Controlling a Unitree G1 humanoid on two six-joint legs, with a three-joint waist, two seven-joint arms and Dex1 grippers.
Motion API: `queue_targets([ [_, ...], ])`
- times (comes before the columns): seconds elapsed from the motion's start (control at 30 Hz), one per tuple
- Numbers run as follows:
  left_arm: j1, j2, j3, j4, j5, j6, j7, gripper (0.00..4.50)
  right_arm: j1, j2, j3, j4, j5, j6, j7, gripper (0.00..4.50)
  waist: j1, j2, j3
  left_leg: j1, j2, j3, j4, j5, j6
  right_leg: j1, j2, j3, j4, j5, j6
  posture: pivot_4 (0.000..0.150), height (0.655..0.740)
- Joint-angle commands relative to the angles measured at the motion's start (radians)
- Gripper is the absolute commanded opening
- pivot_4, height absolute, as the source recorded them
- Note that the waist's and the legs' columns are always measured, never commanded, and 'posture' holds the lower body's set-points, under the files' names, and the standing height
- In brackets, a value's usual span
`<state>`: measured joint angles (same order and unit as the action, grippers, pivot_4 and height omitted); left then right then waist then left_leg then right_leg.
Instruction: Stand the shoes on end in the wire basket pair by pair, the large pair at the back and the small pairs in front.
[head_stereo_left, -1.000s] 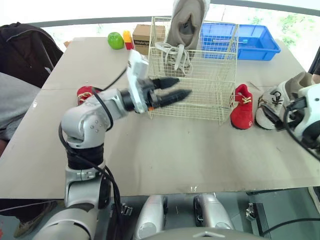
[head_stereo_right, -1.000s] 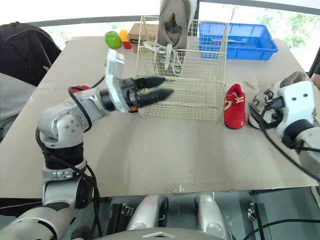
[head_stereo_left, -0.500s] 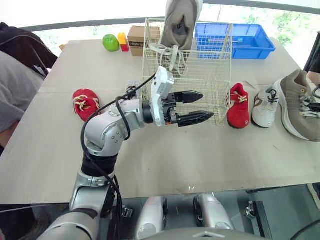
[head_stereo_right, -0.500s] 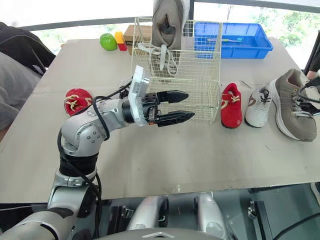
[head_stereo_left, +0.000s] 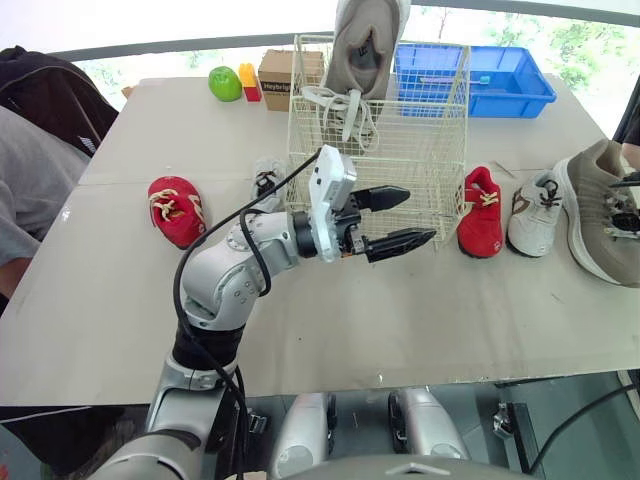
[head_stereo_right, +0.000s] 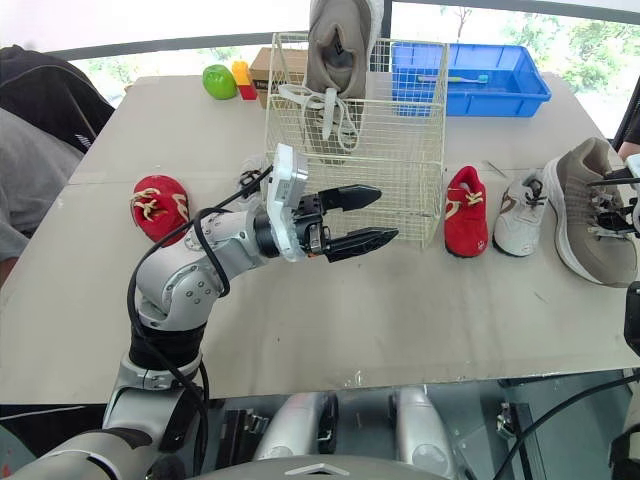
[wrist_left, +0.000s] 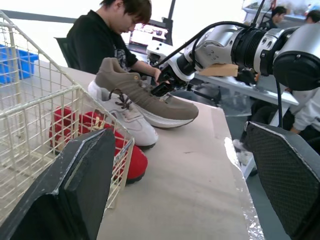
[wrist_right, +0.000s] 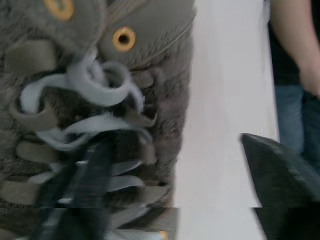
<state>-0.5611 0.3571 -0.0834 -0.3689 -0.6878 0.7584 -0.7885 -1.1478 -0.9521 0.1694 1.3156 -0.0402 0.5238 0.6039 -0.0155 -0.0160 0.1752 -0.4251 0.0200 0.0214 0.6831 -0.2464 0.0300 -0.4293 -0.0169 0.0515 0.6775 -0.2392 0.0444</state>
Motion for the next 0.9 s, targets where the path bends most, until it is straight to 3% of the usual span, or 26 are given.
queue_targets([
  [0.03,0.018,0.016,0.025,-0.078,-0.037,0.005,0.012,4.5,-0.018,-0.006,-0.044,0.007,-0.017,0.001,0.007,1.82,0.0,0.0,0.0,0.0,0.0,0.0,0.0,0.0,0.0,0.0,0.0,0.0,0.0,0.0,0.0,0.15,0.74],
  [0.1,0.031,0.024,0.019,-0.089,-0.041,0.001,0.014,4.5,-0.022,-0.004,-0.059,-0.002,-0.02,-0.004,0.019,0.76,0.001,0.0,0.0,0.0,0.0,0.0,0.0,0.0,0.0,0.0,0.0,0.0,0.0,0.0,0.0,0.15,0.74],
  [0.17,0.034,0.03,0.01,-0.088,-0.036,-0.009,0.008,4.5,-0.025,-0.005,-0.075,-0.013,-0.018,-0.004,0.032,0.04,-0.001,0.0,0.0,0.0,-0.001,0.0,0.0,0.0,0.0,0.0,0.0,0.0,0.0,0.0,0.0,0.15,0.74],
  [0.9,-0.079,0.035,-0.042,0.119,0.029,-0.108,-0.133,4.5,0.022,-0.032,-0.201,-0.09,-0.011,-0.027,0.044,0.04,-0.002,0.0,0.0,0.001,-0.001,0.001,0.0,0.0,0.0,0.0,0.001,0.001,0.0,0.0,0.0,0.15,0.74],
])
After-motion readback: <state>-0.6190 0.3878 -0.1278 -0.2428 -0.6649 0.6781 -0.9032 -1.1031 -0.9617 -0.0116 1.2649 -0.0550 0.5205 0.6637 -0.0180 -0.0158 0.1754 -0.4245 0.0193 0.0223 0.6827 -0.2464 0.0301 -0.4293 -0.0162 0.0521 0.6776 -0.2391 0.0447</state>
